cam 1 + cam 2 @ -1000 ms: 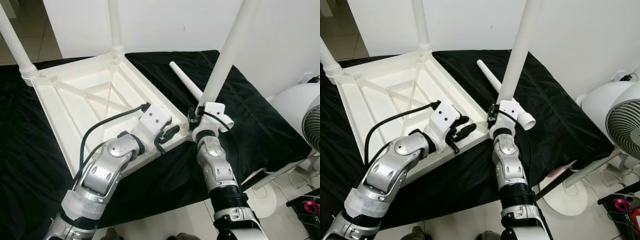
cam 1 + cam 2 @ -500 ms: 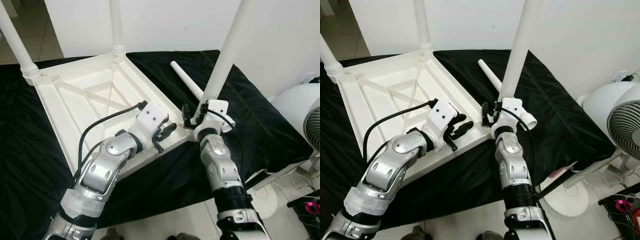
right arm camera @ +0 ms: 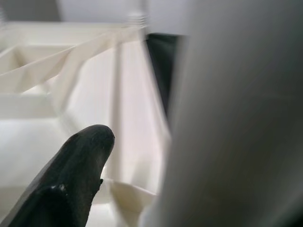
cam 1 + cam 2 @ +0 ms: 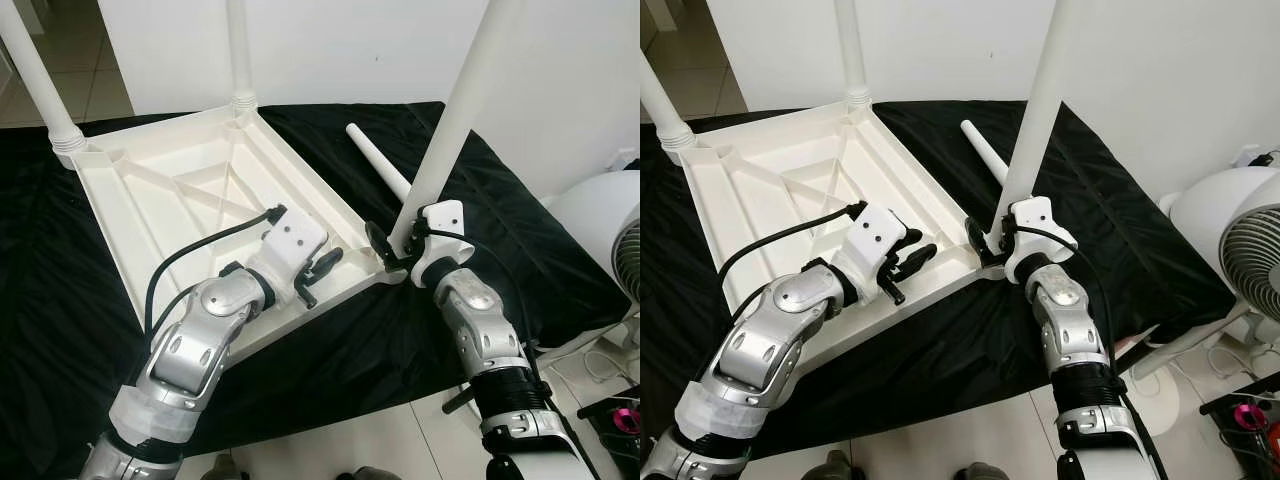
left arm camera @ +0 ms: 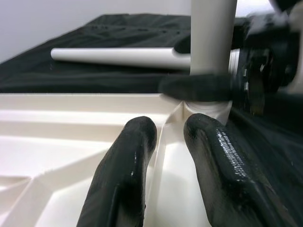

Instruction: Building children table

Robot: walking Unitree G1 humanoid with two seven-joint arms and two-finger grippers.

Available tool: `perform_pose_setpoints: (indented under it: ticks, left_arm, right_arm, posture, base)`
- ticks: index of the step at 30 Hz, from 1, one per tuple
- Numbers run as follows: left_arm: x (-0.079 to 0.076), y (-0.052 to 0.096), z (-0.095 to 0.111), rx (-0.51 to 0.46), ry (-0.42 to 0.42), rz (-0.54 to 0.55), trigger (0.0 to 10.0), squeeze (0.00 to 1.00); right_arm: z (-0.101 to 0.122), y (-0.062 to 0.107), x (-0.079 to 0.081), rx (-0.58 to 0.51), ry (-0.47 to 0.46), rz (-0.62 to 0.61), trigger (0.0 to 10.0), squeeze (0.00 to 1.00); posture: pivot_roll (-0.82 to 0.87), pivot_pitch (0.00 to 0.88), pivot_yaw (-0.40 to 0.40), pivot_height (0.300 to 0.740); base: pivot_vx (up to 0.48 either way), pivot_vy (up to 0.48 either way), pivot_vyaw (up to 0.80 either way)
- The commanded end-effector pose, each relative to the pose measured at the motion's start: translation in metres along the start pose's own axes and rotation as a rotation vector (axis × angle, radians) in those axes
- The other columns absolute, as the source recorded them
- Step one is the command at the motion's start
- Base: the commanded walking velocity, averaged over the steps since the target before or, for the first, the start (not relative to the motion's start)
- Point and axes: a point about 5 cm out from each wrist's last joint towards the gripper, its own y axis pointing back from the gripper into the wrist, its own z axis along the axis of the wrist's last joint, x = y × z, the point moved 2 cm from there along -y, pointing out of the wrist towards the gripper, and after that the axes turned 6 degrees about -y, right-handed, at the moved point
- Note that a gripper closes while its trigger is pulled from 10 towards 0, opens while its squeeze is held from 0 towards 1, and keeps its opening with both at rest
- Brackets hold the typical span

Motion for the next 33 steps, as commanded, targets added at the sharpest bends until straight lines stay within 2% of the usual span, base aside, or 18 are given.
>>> perform_pose_setpoints:
  ticks: [1, 7, 8, 9, 10, 11, 12, 13, 20, 21, 23, 24, 33]
  left_arm:
    - [0.005, -0.003, 0.003, -0.008, -0.021, 0.048, 10.0, 0.00]
    - [0.007, -0.008, 0.006, -0.017, -0.031, 0.039, 10.0, 0.00]
    - [0.008, -0.009, 0.007, -0.020, -0.035, 0.036, 10.0, 0.00]
    - [0.008, -0.009, 0.007, -0.020, -0.035, 0.036, 10.0, 0.00]
    - [0.008, -0.011, 0.008, -0.023, -0.041, 0.030, 10.0, 0.00]
    - [0.008, -0.011, 0.008, -0.023, -0.041, 0.030, 10.0, 0.00]
    - [0.009, -0.012, 0.009, -0.026, -0.046, 0.026, 10.0, 0.00]
    - [0.009, -0.013, 0.009, -0.028, -0.049, 0.022, 10.0, 0.00]
    - [0.010, -0.016, 0.011, -0.035, -0.053, 0.014, 10.0, 0.00]
    - [0.010, -0.017, 0.010, -0.036, -0.053, 0.013, 10.0, 0.00]
    - [0.010, -0.017, 0.010, -0.035, -0.053, 0.010, 10.0, 0.00]
    - [0.010, -0.017, 0.010, -0.035, -0.054, 0.006, 10.0, 0.00]
    - [0.008, -0.018, 0.006, -0.024, -0.050, -0.005, 10.0, 0.00]
  right_arm:
    - [-0.001, -0.004, 0.000, 0.015, 0.030, 0.053, 10.0, 0.00]
    - [-0.006, -0.009, 0.001, 0.040, 0.047, 0.120, 10.0, 0.00]
    - [-0.007, -0.010, 0.000, 0.048, 0.057, 0.128, 9.5, 0.00]
    - [-0.007, -0.010, 0.000, 0.048, 0.057, 0.128, 9.5, 0.00]
    - [-0.010, -0.011, -0.002, 0.067, 0.071, 0.134, 4.0, 0.00]
    - [-0.010, -0.011, -0.002, 0.067, 0.071, 0.134, 4.0, 0.00]
    - [-0.013, -0.011, -0.003, 0.080, 0.071, 0.138, 1.2, 0.00]
    - [-0.016, -0.011, -0.005, 0.093, 0.065, 0.142, 0.0, 0.00]
    - [-0.024, -0.006, -0.008, 0.103, 0.050, 0.139, 0.0, 0.00]
    - [-0.026, -0.005, -0.008, 0.104, 0.046, 0.135, 4.8, 0.00]
    - [-0.027, -0.004, -0.009, 0.105, 0.041, 0.123, 4.8, 0.00]
    - [-0.029, -0.003, -0.008, 0.106, 0.030, 0.108, 10.0, 0.00]
    - [-0.036, -0.001, -0.007, 0.102, 0.010, -0.003, 10.0, 0.00]
  posture:
    - [-0.01, 0.000, -0.029, 0.740]
    - [-0.02, 0.000, -0.017, 0.740]
    - [-0.02, 0.000, -0.014, 0.740]
    - [-0.02, 0.000, -0.014, 0.740]
    - [-0.02, 0.000, -0.009, 0.740]
    - [-0.02, 0.000, -0.009, 0.740]
    - [-0.03, 0.000, -0.007, 0.740]
    - [-0.03, 0.000, -0.005, 0.740]
    - [-0.04, 0.000, 0.005, 0.740]
    - [-0.04, 0.000, 0.005, 0.740]
    - [-0.05, 0.000, 0.006, 0.740]
    - [-0.05, 0.000, 0.006, 0.740]
    - [-0.07, 0.000, 0.012, 0.740]
  base:
    - [0.000, 0.000, 0.00]
    - [0.000, 0.000, 0.00]
    - [0.000, 0.000, 0.00]
    - [0.000, 0.000, 0.00]
    - [0.000, 0.000, 0.00]
    - [0.000, 0.000, 0.00]
    - [0.000, 0.000, 0.00]
    - [0.000, 0.000, 0.00]
    - [0.000, 0.000, 0.00]
    - [0.000, 0.000, 0.00]
    - [0.000, 0.000, 0.00]
    - [0.000, 0.000, 0.00]
    - [0.000, 0.000, 0.00]
